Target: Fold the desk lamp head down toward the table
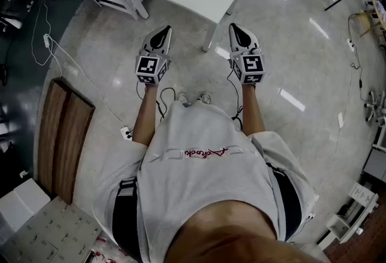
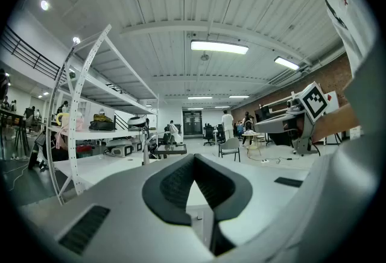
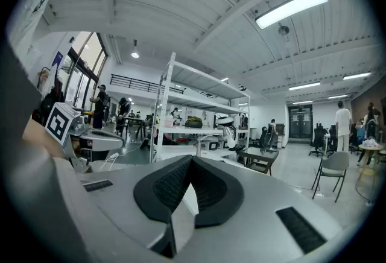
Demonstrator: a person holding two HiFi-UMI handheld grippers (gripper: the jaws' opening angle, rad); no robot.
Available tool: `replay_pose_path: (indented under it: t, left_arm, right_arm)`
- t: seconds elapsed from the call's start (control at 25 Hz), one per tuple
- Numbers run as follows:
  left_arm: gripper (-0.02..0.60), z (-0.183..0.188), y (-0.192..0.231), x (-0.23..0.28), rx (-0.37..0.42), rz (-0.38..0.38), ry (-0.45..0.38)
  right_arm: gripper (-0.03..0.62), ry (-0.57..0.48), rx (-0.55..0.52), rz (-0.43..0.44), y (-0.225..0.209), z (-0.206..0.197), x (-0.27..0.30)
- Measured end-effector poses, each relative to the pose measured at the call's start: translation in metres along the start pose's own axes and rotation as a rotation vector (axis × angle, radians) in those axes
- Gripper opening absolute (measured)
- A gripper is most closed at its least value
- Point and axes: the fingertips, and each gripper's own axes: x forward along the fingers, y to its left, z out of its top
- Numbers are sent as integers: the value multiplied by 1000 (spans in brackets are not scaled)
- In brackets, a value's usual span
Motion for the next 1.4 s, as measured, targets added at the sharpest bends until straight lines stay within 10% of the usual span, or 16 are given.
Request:
replay_pose_path:
  t: [1.4]
  left_arm:
    - [26, -14, -33, 35, -10, 65, 32]
  right_arm:
    - [29, 6, 17, 129, -34, -18, 6]
